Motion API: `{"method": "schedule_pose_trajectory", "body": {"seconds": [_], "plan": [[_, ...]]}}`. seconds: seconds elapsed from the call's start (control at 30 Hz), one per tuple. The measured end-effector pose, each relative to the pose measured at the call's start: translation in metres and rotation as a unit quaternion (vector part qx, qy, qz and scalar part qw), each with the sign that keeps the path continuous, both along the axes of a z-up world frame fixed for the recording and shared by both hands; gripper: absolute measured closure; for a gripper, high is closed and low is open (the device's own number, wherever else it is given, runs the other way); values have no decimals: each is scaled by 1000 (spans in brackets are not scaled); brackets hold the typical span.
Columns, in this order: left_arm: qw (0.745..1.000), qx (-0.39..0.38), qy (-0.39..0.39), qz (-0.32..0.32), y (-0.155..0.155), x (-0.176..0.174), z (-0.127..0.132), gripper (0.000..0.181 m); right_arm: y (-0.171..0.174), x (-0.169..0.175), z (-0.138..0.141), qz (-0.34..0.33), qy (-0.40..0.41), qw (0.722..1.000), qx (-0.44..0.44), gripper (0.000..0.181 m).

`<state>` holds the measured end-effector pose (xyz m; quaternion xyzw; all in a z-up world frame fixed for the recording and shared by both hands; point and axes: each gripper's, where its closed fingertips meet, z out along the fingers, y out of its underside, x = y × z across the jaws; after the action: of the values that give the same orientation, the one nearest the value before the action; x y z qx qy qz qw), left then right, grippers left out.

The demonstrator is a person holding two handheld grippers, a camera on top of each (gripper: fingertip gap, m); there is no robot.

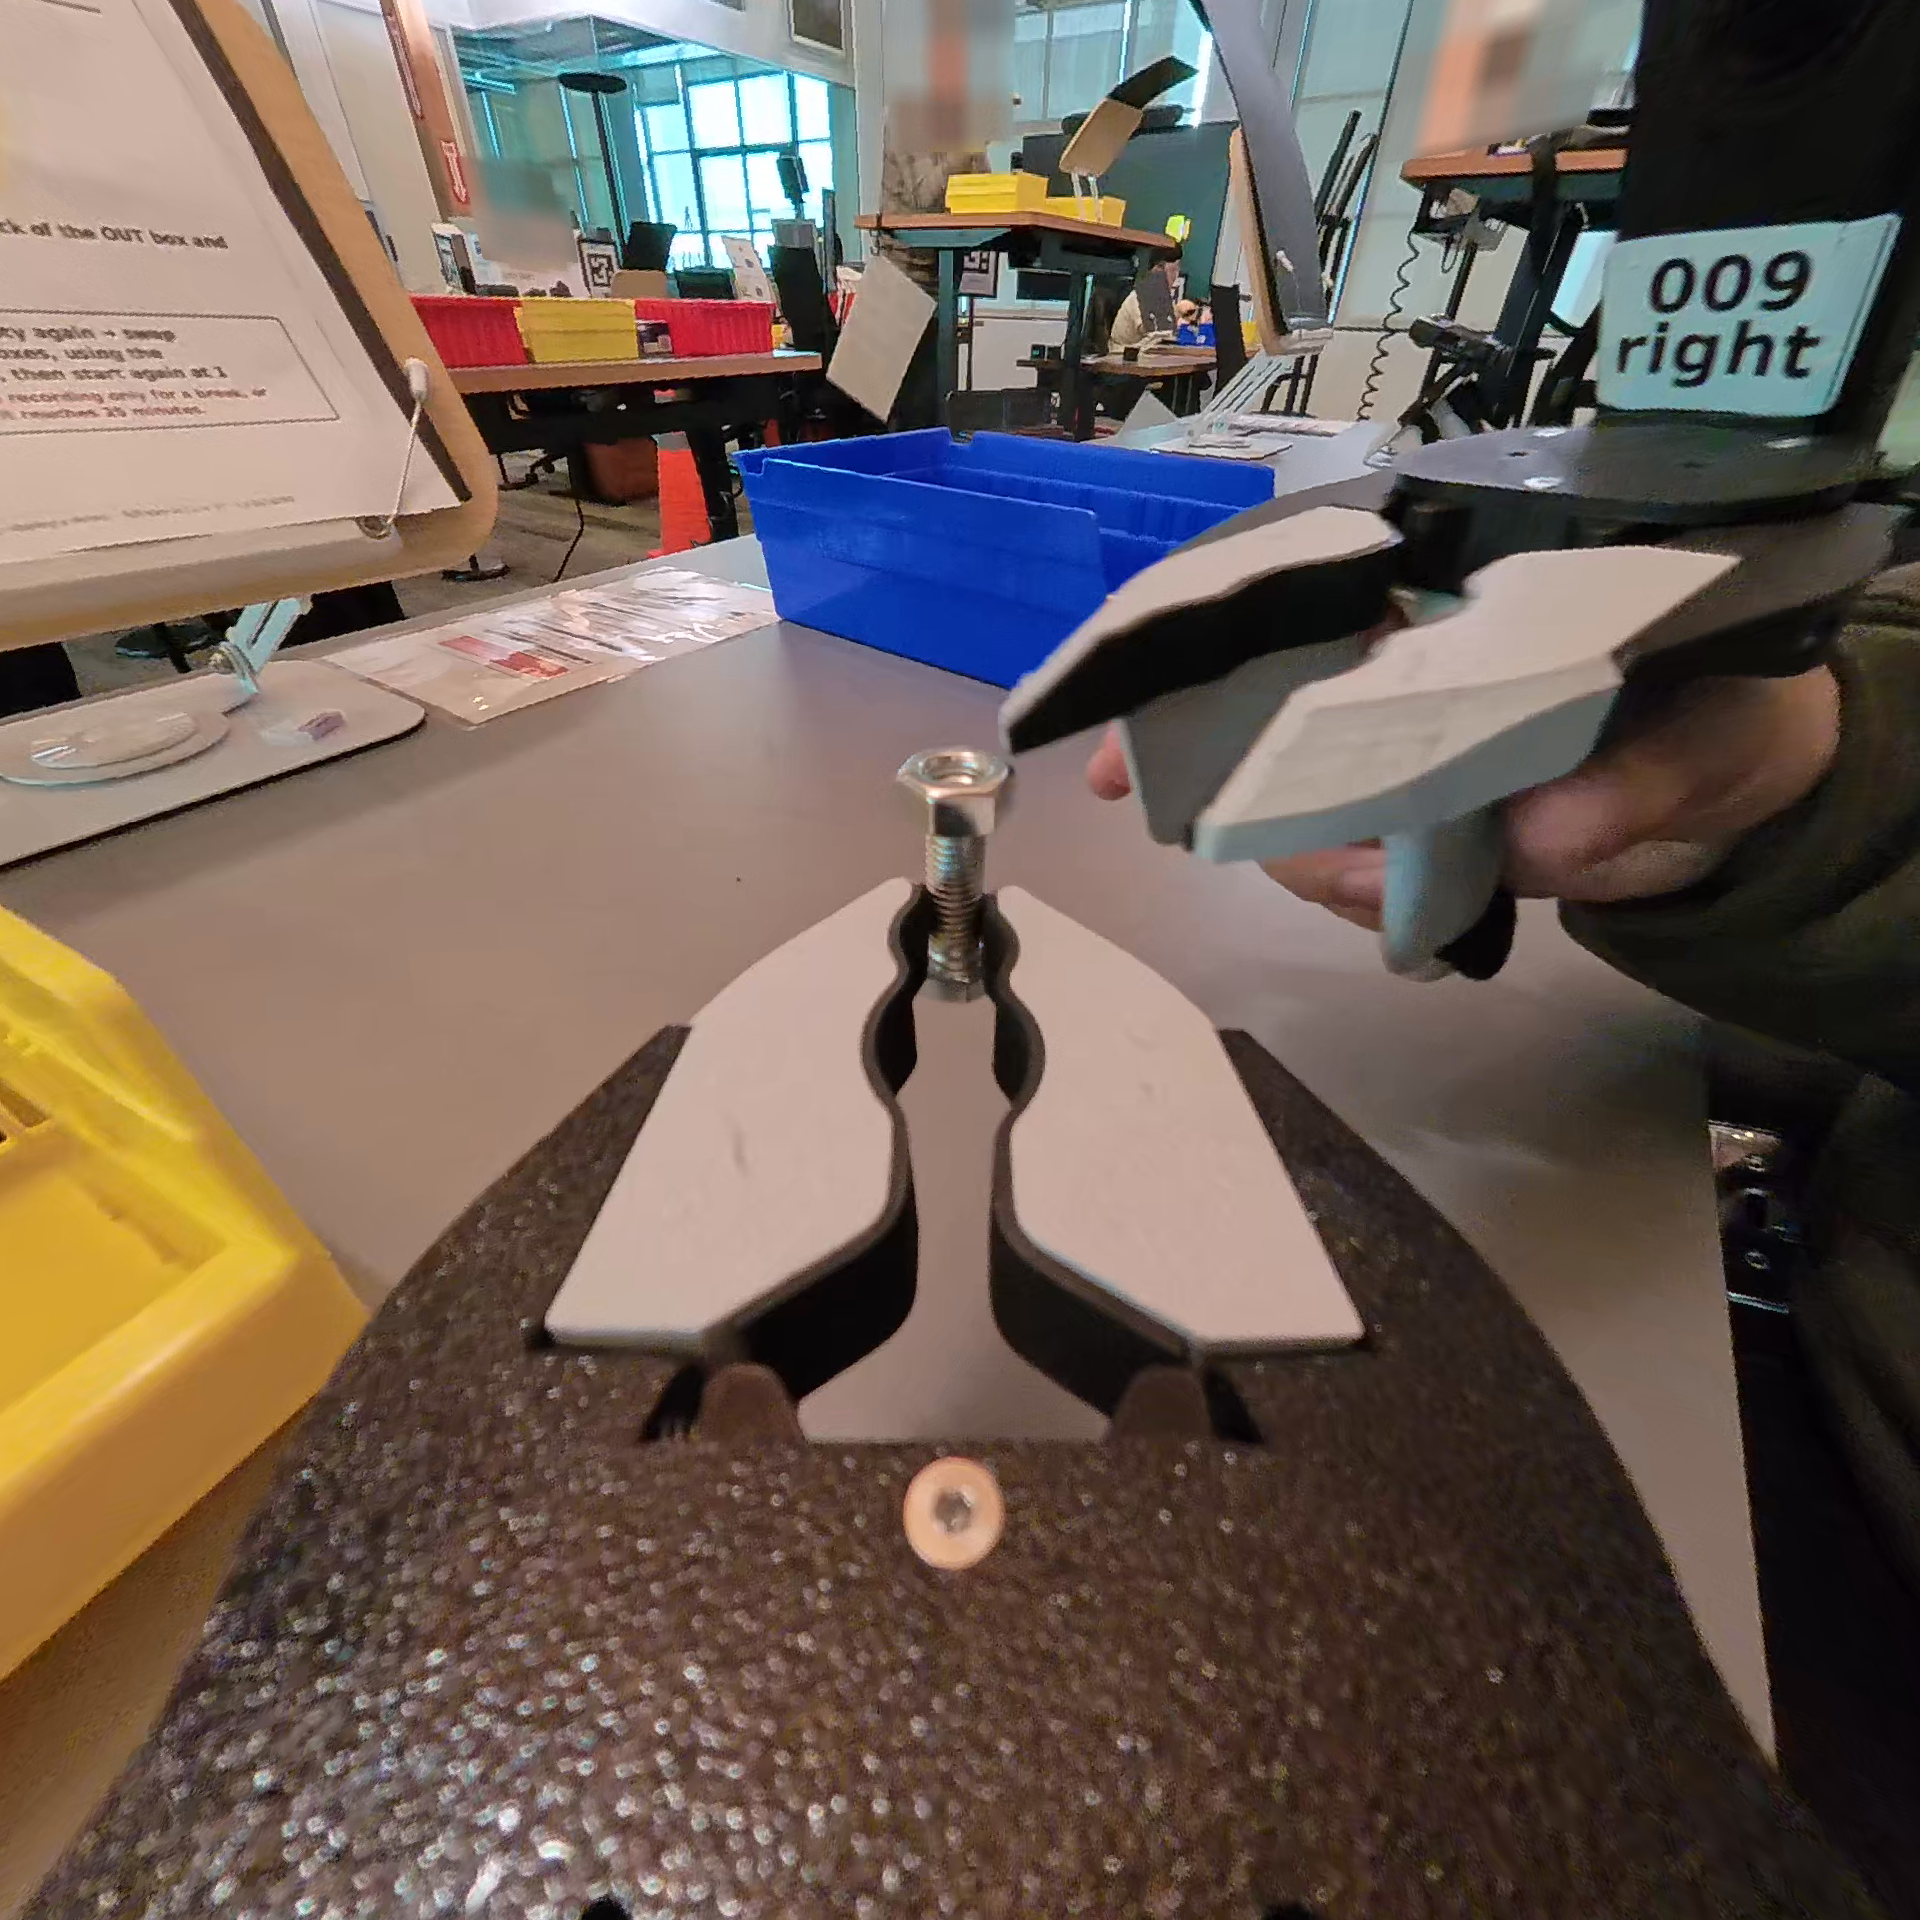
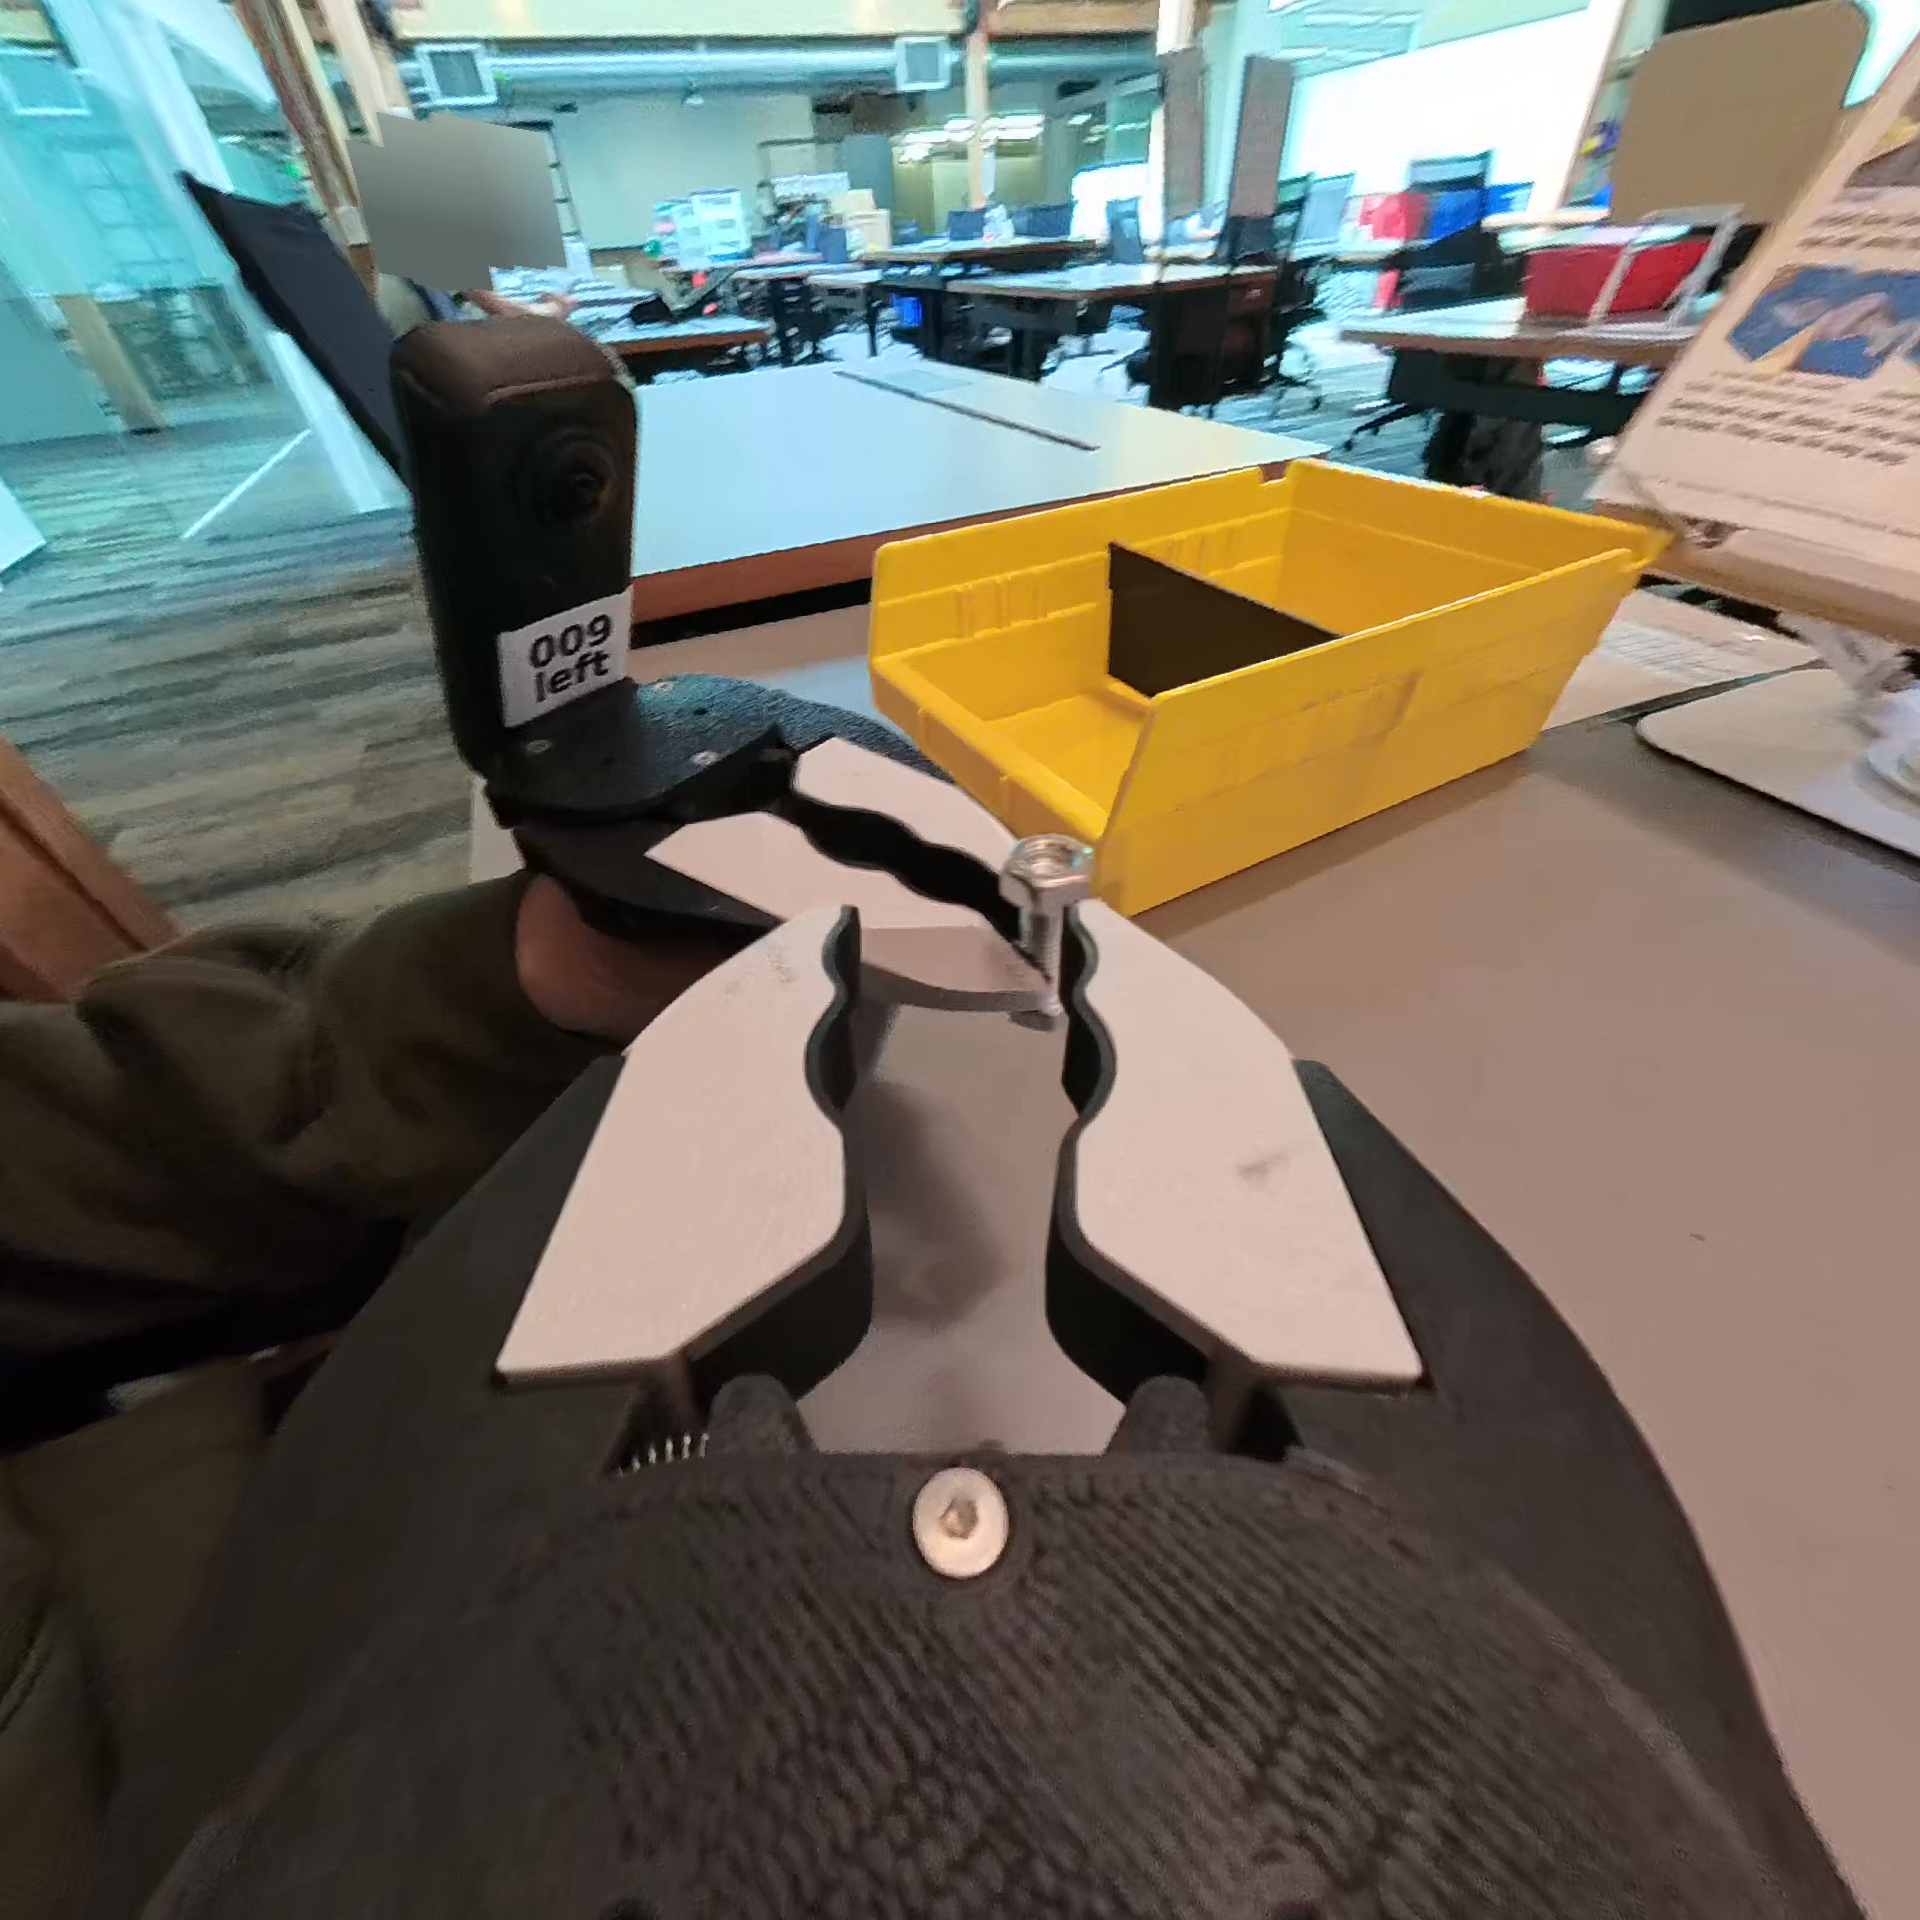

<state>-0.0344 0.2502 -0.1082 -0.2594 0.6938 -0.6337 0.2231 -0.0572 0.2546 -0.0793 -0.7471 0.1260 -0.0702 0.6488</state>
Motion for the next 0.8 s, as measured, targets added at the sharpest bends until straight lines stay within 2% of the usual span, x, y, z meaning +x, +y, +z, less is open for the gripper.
{"method": "schedule_pose_trajectory", "body": {"seconds": [0.1, 0.17, 0.3, 0.33, 0.37, 0.4, 0.57, 0.63, 0.73, 0.8], "plan": [[1000, 8, -10, -20, -7, -5, 1, 172, 0, 12, 3, -43, -2, 999, 18, 131], [999, 13, -12, -32, -11, -8, 1, 172, 4, 13, 0, -42, 6, 999, 14, 125], [1000, 13, -10, 6, -1, 0, 0, 172, 11, -1, -8, -2, 6, 1000, -12, 132], [1000, 8, -7, 20, 4, 3, 1, 172, 11, -3, -9, 6, 2, 1000, -18, 137], [1000, 3, -2, 25, 7, 4, 0, 172, 11, -11, -10, 36, 1, 999, -23, 153], [1000, 0, 1, 26, 9, 5, 0, 172, 11, -17, -10, 55, 4, 998, -25, 154], [1000, 4, -6, 4, 2, 0, 2, 172, 8, 6, -1, -25, -13, 1000, 1, 127], [1000, 15, -6, -12, -4, -3, 0, 173, 9, 8, -1, -30, -8, 1000, 4, 120], [1000, 24, -3, -9, -5, -2, -3, 172, 13, 0, -4, -3, -7, 1000, -5, 128], [1000, 21, 8, 18, 2, 3, -4, 172, 13, -2, -5, 0, -11, 1000, -14, 130]]}}
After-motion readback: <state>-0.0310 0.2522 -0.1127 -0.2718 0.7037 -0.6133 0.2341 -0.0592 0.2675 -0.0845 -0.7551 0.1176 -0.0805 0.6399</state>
